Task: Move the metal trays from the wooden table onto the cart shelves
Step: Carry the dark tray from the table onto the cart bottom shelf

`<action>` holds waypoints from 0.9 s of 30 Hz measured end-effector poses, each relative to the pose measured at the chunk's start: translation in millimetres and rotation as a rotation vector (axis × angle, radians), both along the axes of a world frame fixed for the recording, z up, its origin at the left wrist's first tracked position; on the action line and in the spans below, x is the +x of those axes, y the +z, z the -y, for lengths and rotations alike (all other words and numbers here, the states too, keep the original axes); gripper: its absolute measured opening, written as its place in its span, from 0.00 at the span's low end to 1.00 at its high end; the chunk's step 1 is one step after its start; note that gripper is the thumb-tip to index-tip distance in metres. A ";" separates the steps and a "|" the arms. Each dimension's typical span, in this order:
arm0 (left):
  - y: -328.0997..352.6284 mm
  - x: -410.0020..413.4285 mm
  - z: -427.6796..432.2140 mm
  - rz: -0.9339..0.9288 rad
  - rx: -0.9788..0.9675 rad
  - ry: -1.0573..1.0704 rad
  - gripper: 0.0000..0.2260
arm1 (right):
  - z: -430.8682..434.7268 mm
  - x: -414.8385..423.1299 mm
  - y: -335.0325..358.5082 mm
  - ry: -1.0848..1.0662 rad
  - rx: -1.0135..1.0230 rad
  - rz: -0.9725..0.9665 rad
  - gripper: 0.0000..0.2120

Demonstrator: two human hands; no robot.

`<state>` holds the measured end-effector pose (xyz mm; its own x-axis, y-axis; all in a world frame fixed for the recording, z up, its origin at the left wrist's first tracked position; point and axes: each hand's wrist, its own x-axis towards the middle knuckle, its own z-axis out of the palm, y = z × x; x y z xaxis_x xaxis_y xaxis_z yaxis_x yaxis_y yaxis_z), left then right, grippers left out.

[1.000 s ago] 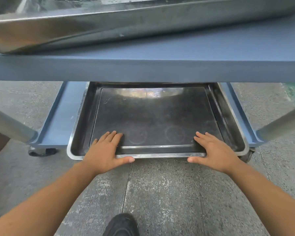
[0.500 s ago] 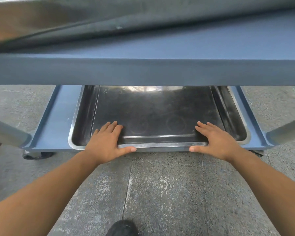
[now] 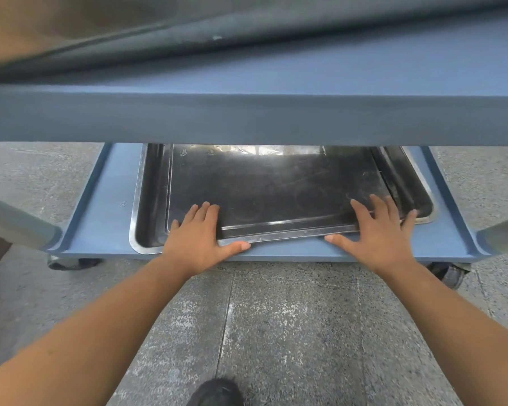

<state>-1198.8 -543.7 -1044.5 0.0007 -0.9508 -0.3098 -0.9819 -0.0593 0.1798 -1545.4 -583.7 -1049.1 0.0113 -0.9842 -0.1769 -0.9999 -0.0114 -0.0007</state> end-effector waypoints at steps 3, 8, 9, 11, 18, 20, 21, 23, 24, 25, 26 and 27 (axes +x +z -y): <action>-0.3 -0.9 -2.9 0.005 0.000 0.023 0.57 | -7.0 4.5 -2.0 -0.029 -0.022 -0.006 0.56; -1.1 -6.8 -10.9 0.034 -0.021 0.062 0.57 | -20.4 -1.4 -4.6 -0.121 -0.056 0.092 0.52; -1.5 -7.5 -13.1 0.055 -0.040 0.058 0.57 | -20.3 -2.4 -4.4 -0.132 -0.051 0.100 0.52; -1.6 -4.2 -16.9 0.102 -0.085 0.042 0.54 | -19.0 -2.1 -3.4 -0.132 -0.033 0.105 0.51; -7.9 6.6 -25.6 0.102 -0.081 0.101 0.52 | -17.0 -2.9 -5.2 -0.105 -0.059 0.126 0.50; -7.9 3.9 -25.8 0.113 -0.076 0.108 0.52 | -14.1 -4.1 -5.7 -0.089 -0.059 0.112 0.52; -7.7 2.8 -25.8 0.122 -0.075 0.111 0.52 | -12.4 -4.4 -5.8 -0.081 -0.055 0.104 0.53; -7.8 1.8 -25.0 0.135 -0.072 0.119 0.52 | -8.6 -4.4 -6.0 -0.071 -0.046 0.093 0.54; -8.1 1.1 -24.3 0.136 -0.069 0.125 0.52 | -6.1 -4.5 -5.8 -0.069 -0.037 0.095 0.53; -8.7 -0.2 -23.4 0.135 -0.069 0.132 0.52 | -3.0 -4.9 -5.2 -0.071 -0.025 0.104 0.53; -9.3 -1.9 -22.3 0.134 -0.072 0.139 0.52 | 1.2 -5.5 -4.5 -0.072 -0.013 0.116 0.53; -9.6 -3.6 -21.3 0.134 -0.076 0.145 0.52 | 5.9 -6.2 -4.0 -0.070 -0.004 0.125 0.53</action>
